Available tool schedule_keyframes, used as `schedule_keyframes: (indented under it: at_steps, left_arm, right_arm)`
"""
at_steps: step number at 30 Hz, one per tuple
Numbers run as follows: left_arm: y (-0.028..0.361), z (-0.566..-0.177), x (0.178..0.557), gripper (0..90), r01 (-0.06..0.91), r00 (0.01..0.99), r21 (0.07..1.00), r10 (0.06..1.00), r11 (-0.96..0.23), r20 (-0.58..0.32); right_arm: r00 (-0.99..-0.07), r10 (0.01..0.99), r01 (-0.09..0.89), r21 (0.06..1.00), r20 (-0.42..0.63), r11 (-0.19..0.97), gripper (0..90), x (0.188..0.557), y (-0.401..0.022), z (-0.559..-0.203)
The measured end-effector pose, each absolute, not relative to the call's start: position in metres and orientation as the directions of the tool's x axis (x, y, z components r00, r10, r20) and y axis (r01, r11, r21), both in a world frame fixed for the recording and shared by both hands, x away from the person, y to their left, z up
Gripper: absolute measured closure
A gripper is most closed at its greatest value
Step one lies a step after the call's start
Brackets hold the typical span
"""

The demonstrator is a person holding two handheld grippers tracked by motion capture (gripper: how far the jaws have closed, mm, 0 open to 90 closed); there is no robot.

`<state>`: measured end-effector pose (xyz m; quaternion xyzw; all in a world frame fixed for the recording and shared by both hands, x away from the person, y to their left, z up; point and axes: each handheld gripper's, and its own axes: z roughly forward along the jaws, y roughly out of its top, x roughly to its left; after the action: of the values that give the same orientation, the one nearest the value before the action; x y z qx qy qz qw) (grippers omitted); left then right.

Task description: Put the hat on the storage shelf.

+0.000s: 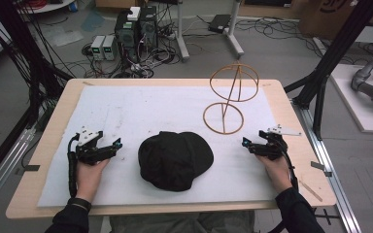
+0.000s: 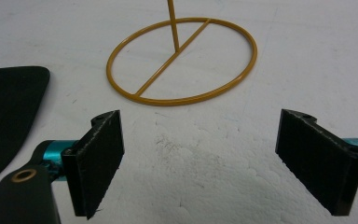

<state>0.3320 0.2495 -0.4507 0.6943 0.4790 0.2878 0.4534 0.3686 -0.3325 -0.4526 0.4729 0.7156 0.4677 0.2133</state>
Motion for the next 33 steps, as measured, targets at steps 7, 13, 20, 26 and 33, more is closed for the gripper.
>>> schedule_keyframes:
  at_steps: [7, 13, 20, 26, 33]
  left_arm:
    - [0.249, -0.45, 0.33, 22.1, 0.386, 0.382, 0.912, 0.924, -0.135, -0.025]
    - [0.251, -0.45, 0.331, 22.1, 0.392, 0.377, 0.912, 0.926, -0.122, -0.038]
    - [0.252, -0.446, 0.329, 22.0, 0.374, 0.379, 0.92, 0.925, -0.119, -0.034]
    - [0.254, -0.44, 0.327, 22.0, 0.353, 0.401, 0.93, 0.915, -0.104, -0.049]
    - [0.247, -0.429, 0.325, 22.0, 0.339, 0.502, 0.937, 0.858, -0.085, -0.104]
  right_arm:
    - [-0.458, 0.878, 0.479, 0.871, 0.14, 0.111, 14.6, 0.368, -0.333, -0.452]
    - [-0.458, 0.88, 0.467, 0.876, 0.124, 0.12, 14.6, 0.367, -0.332, -0.452]
    - [-0.46, 0.885, 0.417, 0.898, 0.076, 0.14, 14.6, 0.361, -0.332, -0.446]
    - [-0.453, 0.889, 0.398, 0.908, 0.075, 0.127, 14.6, 0.359, -0.335, -0.444]
    - [-0.446, 0.893, 0.401, 0.905, 0.057, 0.143, 14.6, 0.361, -0.337, -0.445]
